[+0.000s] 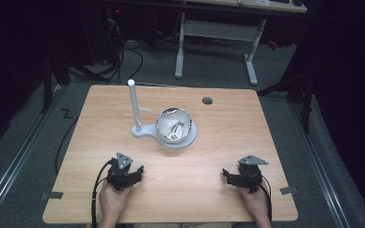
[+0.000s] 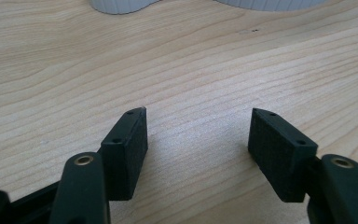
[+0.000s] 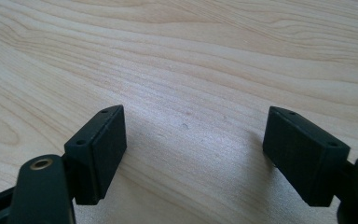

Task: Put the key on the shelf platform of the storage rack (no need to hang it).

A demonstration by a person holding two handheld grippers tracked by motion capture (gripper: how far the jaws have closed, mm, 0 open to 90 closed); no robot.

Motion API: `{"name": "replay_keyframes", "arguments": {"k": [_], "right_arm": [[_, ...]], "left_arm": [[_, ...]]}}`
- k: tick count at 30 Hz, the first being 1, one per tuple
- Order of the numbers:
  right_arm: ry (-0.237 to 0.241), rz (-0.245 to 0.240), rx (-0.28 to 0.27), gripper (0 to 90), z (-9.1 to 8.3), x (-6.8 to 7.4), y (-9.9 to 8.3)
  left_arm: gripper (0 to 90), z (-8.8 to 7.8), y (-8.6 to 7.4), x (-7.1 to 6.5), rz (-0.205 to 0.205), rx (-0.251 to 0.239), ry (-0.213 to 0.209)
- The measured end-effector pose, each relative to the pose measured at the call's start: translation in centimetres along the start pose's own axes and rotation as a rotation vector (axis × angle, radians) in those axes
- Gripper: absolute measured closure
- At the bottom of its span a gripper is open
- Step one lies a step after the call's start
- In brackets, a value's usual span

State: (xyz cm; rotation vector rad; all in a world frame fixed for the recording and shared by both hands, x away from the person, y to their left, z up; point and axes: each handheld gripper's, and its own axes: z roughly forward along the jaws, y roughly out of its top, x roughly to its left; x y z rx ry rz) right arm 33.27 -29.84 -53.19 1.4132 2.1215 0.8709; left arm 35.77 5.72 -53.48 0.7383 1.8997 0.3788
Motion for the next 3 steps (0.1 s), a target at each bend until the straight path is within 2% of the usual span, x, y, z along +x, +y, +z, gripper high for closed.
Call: {"name": "replay_keyframes", "arguments": {"k": [3], "right_arm": [[0.000, 0.000, 0.000, 21.8, 0.00, 0.00, 0.00]], "left_arm": [[37.2, -0.02, 0.01, 0.01, 0.001, 0.004, -0.002]]}}
